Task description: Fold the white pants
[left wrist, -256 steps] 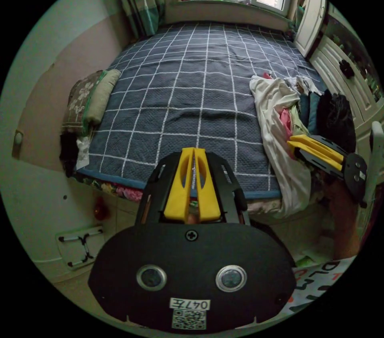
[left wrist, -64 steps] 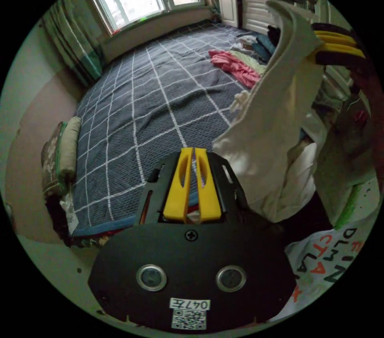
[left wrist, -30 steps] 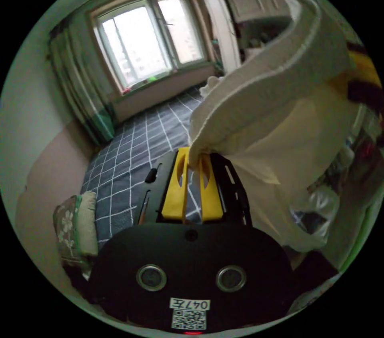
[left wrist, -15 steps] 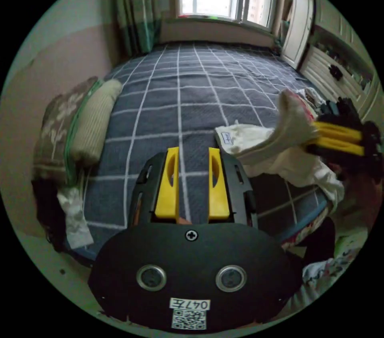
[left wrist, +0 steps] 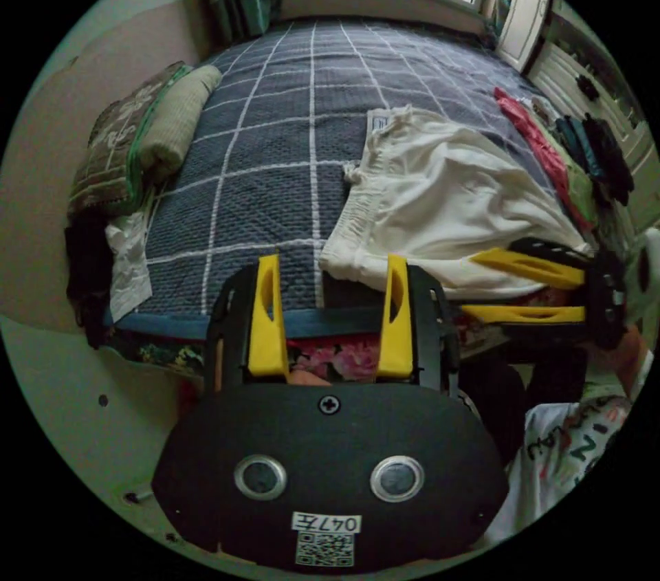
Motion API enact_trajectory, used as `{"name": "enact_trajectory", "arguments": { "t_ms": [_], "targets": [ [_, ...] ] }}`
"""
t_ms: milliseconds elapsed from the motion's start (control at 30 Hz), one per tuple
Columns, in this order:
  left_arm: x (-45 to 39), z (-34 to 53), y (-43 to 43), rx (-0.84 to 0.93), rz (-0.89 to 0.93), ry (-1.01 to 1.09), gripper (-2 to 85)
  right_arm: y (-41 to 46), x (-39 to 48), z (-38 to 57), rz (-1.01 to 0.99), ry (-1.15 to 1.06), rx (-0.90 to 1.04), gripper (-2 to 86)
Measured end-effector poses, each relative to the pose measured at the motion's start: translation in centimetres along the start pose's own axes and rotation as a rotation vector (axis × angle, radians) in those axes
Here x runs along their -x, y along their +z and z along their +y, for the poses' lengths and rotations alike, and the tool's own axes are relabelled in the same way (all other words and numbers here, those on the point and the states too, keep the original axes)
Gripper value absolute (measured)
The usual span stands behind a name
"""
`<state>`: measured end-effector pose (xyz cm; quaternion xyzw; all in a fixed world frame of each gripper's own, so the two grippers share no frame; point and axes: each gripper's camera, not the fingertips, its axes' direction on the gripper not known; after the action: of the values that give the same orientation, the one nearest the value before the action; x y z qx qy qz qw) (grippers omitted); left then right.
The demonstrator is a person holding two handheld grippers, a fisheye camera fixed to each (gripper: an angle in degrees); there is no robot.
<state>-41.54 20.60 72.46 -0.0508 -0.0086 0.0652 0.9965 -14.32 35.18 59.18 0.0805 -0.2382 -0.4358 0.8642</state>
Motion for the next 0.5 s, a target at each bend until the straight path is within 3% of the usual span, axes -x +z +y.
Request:
{"name": "enact_trajectory", "arguments": {
  "t_ms": [167, 300, 500],
  "targets": [
    [-2.2, -2.8, 4.4, 0.093, 0.052, -0.050, 18.1, -2.4, -7.5, 8.7, 0.064, 0.066, 0.158, 8.8],
    [-4.6, -4.7, 4.3, 0.080, -0.092, 0.009, 5.6, -4.5, -11.9, 16.5, 0.085, 0.092, 0.303, 10.9],
    [-7.3, -7.4, 2.9, 0.053, -0.207, 0.104, 1.6, -8.5, -17.5, 23.7, 0.212, 0.211, 0.345, 10.7]
  ]
}}
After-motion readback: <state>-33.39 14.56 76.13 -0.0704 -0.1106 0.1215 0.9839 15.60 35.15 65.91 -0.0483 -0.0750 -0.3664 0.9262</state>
